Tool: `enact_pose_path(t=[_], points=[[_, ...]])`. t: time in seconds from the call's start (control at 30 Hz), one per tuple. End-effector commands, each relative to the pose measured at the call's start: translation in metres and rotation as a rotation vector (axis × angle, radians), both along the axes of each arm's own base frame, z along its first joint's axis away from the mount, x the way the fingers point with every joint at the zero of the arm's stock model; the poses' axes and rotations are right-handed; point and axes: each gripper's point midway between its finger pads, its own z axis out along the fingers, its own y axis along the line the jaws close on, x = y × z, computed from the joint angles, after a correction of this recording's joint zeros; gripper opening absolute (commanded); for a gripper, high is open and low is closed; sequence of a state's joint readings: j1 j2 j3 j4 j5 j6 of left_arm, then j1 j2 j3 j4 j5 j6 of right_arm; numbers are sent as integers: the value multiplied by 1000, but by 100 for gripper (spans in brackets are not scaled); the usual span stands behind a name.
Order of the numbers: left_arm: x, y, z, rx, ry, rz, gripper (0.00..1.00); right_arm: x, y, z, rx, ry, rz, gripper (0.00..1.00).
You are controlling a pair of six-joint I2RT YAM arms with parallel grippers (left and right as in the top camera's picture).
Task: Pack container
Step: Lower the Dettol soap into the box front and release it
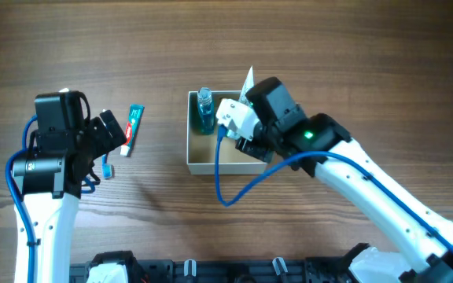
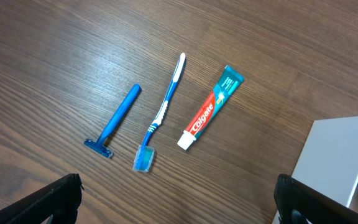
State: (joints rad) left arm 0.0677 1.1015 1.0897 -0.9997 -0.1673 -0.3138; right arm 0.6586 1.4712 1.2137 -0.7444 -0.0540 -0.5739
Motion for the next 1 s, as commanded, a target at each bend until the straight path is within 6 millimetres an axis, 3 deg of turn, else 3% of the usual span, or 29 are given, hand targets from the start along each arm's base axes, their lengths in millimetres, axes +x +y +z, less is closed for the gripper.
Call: enact_pose_path(t=[0.0,0.13,0.17,0.37,0.43,0.57,0.67,0.77,0.8,0.83,0.9,0.97], points=[[2,0,6,-15,-19,7,100,7,4,-17,-45,12,21,9],[2,0,6,-14,-19,8,100,5,3,-36,-81,60,21,29],[2,0,6,-15,-19,7,100,5,3,-36,-80,65,20,40],[2,0,6,-15,-19,7,100,2,3,-30,-50,77,-18,63],[2,0,6,-15,-19,7,100,0,6,-23,-14,83,-31,82],[2,0,6,-15,-19,7,100,-2,6,-15,5,71,-31,82],[1,0,6,-15,-16,7,100,3,2,15,101,30,-166,79],[1,0,6,-15,-16,7,100,27,-35,74,255,-137,-522,81],[1,0,6,-15,-16,7,100,33,-61,94,331,-186,-703,85],[2,0,6,-15,-17,7,100,34,-96,111,445,-196,-929,100],[0,-2,5,-23,-11,0,100,31,-136,115,540,-158,-1148,100],[3,-13,3,-28,-1,-120,100,27,-167,105,606,-80,-1324,100]])
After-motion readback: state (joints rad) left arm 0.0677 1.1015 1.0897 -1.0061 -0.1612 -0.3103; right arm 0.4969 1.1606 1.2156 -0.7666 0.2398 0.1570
